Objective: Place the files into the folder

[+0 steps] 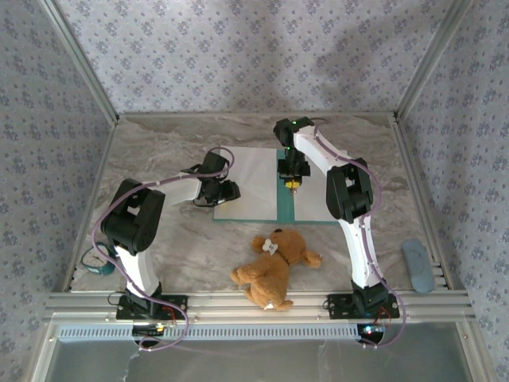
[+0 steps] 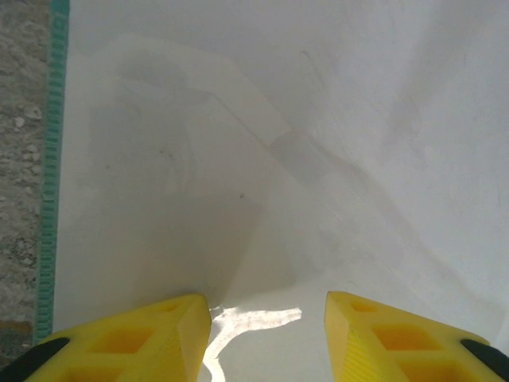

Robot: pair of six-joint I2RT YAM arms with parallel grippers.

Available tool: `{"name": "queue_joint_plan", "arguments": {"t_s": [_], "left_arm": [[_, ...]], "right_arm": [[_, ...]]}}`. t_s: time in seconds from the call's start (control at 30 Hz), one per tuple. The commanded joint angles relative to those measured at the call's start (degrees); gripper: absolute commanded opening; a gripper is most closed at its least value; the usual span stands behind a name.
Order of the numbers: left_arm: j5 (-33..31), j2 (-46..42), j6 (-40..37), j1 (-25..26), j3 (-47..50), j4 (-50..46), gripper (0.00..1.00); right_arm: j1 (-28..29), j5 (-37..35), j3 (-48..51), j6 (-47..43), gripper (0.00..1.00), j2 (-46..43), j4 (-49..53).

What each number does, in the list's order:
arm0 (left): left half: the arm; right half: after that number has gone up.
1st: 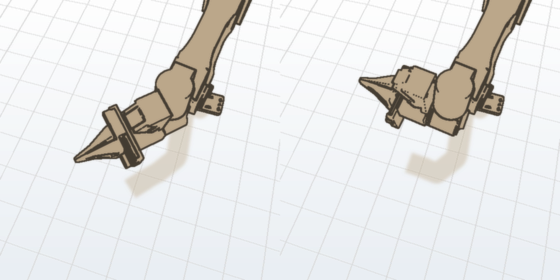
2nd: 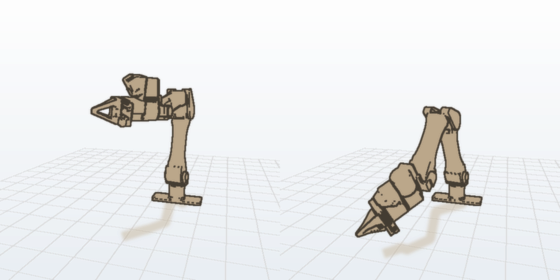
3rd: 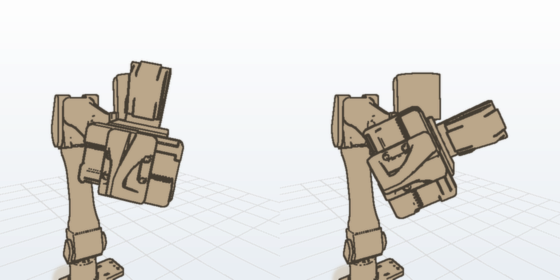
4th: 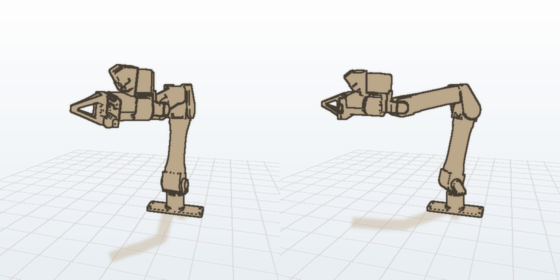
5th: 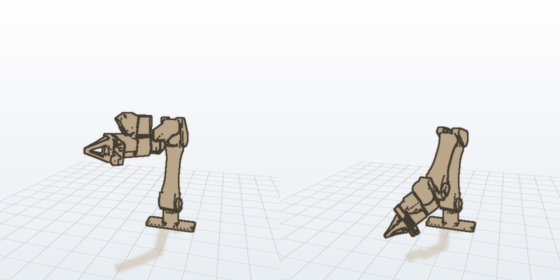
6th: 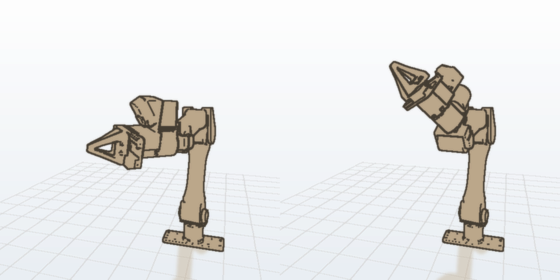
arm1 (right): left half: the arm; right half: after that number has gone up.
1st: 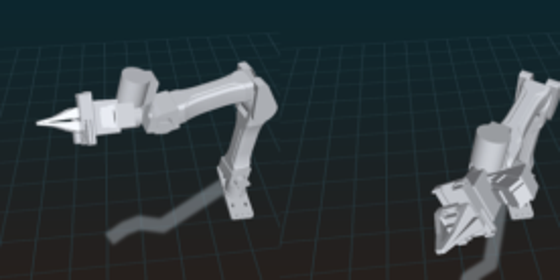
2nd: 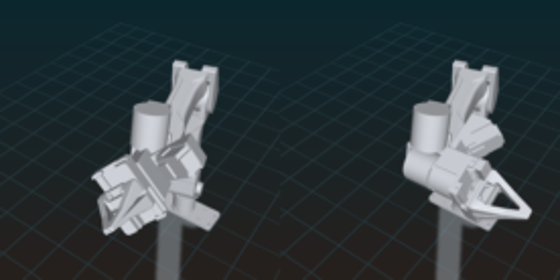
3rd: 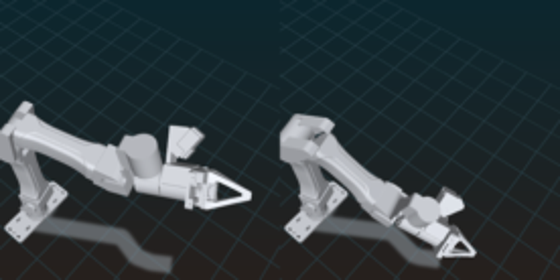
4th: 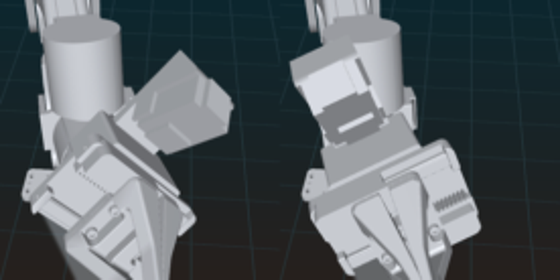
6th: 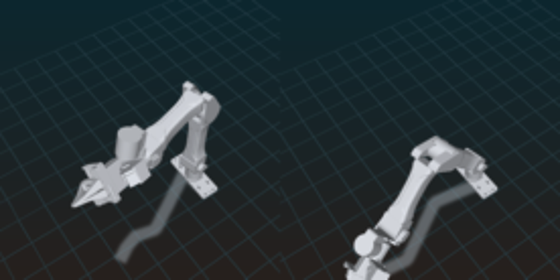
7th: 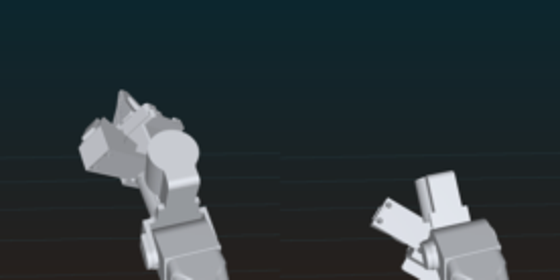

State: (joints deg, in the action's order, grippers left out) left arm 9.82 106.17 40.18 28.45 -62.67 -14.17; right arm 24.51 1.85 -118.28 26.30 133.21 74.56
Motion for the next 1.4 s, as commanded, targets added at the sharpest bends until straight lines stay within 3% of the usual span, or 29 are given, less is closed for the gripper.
{"name": "queue_joint_plan", "arguments": {"t_s": [0.0, 0.7, 1.37], "left_arm": [[-0.48, 3.67, 0.59, 0.60, 1.68, -6.55, 0.45], [-0.68, 3.49, 0.84, 0.55, 2.31, -6.66, 0.45], [-0.76, 2.79, 0.99, 0.56, 2.73, -6.89, 0.45]], "right_arm": [[-0.18, -3.46, 2.27, -0.46, 0.13, 1.14, 2.26], [-0.62, -6.13, 8.10, -0.38, 0.11, 0.95, -1.94], [-1.13, -0.72, 12.06, -0.20, 0.11, 0.68, -6.25]]}}
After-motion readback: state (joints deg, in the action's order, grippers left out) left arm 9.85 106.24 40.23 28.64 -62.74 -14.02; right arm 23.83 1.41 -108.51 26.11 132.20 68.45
